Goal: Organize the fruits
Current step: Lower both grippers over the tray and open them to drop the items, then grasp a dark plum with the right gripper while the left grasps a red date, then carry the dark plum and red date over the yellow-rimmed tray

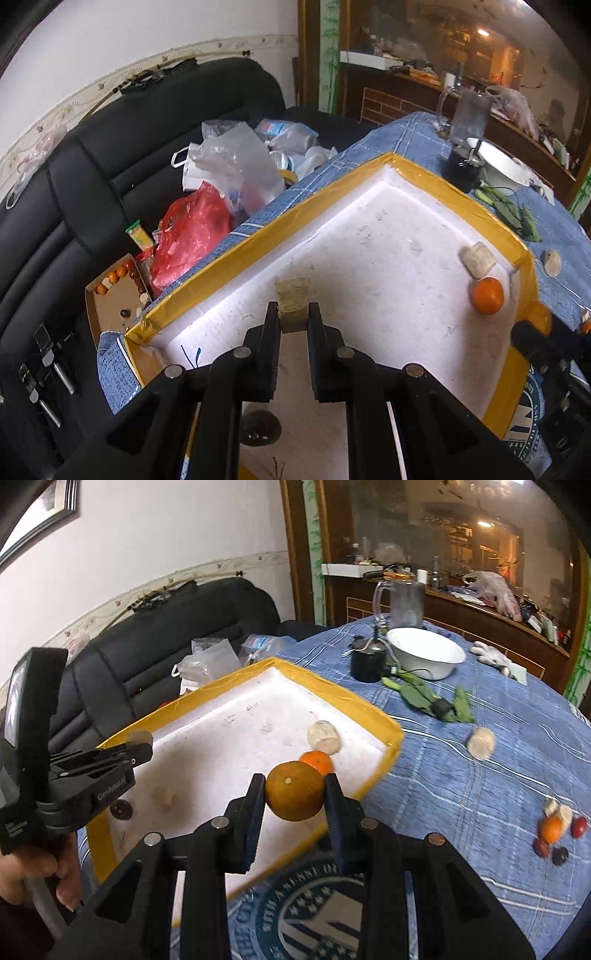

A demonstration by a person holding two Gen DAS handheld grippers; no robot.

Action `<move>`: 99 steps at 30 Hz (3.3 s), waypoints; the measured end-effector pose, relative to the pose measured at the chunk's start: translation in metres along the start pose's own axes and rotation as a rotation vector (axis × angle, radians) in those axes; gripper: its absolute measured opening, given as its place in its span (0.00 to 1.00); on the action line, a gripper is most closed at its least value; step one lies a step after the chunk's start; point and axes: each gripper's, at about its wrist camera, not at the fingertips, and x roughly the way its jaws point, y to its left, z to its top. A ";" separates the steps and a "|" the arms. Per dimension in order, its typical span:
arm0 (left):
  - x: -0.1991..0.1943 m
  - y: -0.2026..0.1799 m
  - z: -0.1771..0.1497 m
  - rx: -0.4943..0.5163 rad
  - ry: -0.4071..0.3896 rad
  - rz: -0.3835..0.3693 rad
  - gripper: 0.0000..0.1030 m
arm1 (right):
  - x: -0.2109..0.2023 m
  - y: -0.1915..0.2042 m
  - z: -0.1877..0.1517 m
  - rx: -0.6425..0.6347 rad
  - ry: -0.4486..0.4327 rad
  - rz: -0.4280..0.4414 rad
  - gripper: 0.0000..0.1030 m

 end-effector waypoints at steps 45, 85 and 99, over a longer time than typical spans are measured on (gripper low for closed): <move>-0.055 -0.183 -0.049 0.233 -0.048 -0.279 0.77 | -0.091 -0.188 -0.108 0.310 0.023 -0.306 0.78; -0.057 -0.315 -0.103 0.525 0.000 -0.495 0.17 | -0.088 -0.316 -0.107 0.435 -0.009 -0.363 0.22; -0.070 -0.255 -0.106 0.458 -0.024 -0.410 0.17 | -0.091 -0.266 -0.115 0.360 0.051 -0.357 0.22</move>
